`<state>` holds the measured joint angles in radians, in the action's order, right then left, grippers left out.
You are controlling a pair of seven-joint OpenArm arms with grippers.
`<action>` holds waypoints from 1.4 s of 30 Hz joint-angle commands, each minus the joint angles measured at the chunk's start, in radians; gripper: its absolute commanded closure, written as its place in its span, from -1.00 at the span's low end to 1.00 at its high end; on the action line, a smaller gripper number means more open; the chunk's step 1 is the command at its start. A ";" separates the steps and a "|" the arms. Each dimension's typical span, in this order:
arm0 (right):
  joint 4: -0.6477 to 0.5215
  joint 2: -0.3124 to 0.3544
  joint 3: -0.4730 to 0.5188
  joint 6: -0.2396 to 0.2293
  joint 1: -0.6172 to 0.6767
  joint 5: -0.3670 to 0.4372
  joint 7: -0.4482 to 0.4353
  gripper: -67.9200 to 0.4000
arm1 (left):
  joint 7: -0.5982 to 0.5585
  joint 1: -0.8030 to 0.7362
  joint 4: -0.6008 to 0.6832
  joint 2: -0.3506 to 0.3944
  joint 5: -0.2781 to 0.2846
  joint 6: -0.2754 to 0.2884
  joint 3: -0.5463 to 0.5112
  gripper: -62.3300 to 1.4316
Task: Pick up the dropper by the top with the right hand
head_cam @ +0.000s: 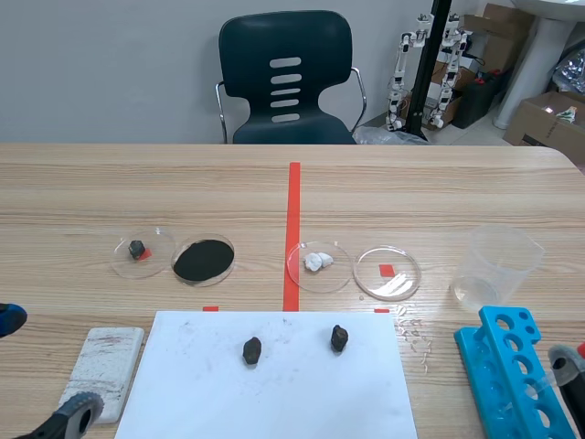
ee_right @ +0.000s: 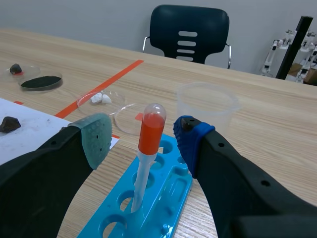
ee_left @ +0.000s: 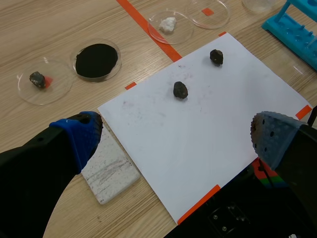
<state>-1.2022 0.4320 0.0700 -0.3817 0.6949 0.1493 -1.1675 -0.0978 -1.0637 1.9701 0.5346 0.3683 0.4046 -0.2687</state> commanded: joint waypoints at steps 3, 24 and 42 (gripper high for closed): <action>-0.014 0.009 0.009 -0.001 -0.005 0.014 -0.005 0.18 | -0.013 0.003 0.008 -0.007 0.010 0.002 -0.001 -1.00; -0.013 0.014 0.009 -0.001 0.023 0.011 -0.035 0.49 | -0.013 0.003 0.008 -0.007 0.010 0.002 -0.001 -1.00; -0.013 0.014 0.009 0.000 0.039 0.011 -0.039 0.57 | -0.013 0.003 0.008 -0.007 0.010 0.002 -0.001 -1.00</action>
<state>-1.2022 0.4324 0.0700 -0.3817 0.7319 0.1490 -1.1877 -0.0978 -1.0637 1.9701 0.5343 0.3683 0.4046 -0.2687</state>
